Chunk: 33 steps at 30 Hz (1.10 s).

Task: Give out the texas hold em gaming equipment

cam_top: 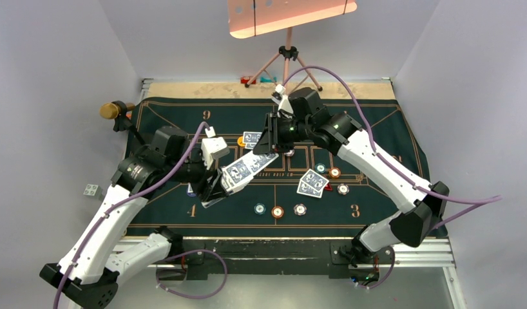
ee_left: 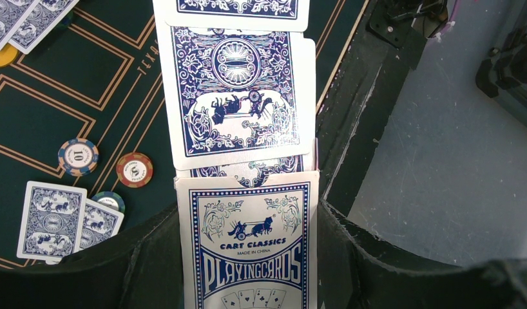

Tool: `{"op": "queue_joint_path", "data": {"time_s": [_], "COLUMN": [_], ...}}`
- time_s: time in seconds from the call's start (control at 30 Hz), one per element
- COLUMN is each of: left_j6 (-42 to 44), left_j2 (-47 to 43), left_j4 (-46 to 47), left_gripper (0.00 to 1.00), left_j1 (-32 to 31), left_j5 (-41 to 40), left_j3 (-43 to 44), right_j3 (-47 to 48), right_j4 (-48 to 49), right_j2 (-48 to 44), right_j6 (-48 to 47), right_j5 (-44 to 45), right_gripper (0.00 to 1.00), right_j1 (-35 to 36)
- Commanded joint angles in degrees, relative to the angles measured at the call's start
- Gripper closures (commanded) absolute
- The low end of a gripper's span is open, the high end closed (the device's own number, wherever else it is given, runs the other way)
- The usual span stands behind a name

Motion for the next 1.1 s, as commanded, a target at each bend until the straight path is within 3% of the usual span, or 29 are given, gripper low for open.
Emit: {"op": "queue_joint_path", "data": {"time_s": [0.0, 0.13, 0.4, 0.67, 0.9, 1.07], "left_j6": [-1.4, -1.6, -1.4, 0.3, 3.7, 5.0], "left_j2": [-1.0, -0.8, -0.9, -1.9, -1.4, -2.5], "left_j4": [2.7, 2.8, 2.7, 1.1, -4.5, -6.4], "left_gripper": [0.94, 0.94, 0.95, 0.94, 0.94, 0.95], "left_j1": [0.6, 0.7, 0.7, 0.7, 0.7, 0.7], "left_j5": [1.2, 1.5, 1.3, -0.4, -2.3, -2.7], "left_j3": [0.0, 0.2, -0.1, 0.3, 1.7, 1.6], "right_j3": [3.2, 3.8, 6.9, 13.6, 14.1, 10.5], "right_j4": [0.1, 0.2, 0.1, -2.3, -5.4, -3.2], "right_j2": [-1.6, -1.5, -1.2, -1.2, -2.5, -0.5], "right_j6": [-1.5, -1.4, -1.2, -4.4, -14.3, -21.1], "right_j5": [1.7, 1.3, 0.3, 1.1, 15.0, 33.6], "right_gripper": [0.69, 0.72, 1.00, 1.00, 1.00, 1.00], "right_j1": [-0.2, -0.2, -0.2, -2.9, -4.6, -3.5]}}
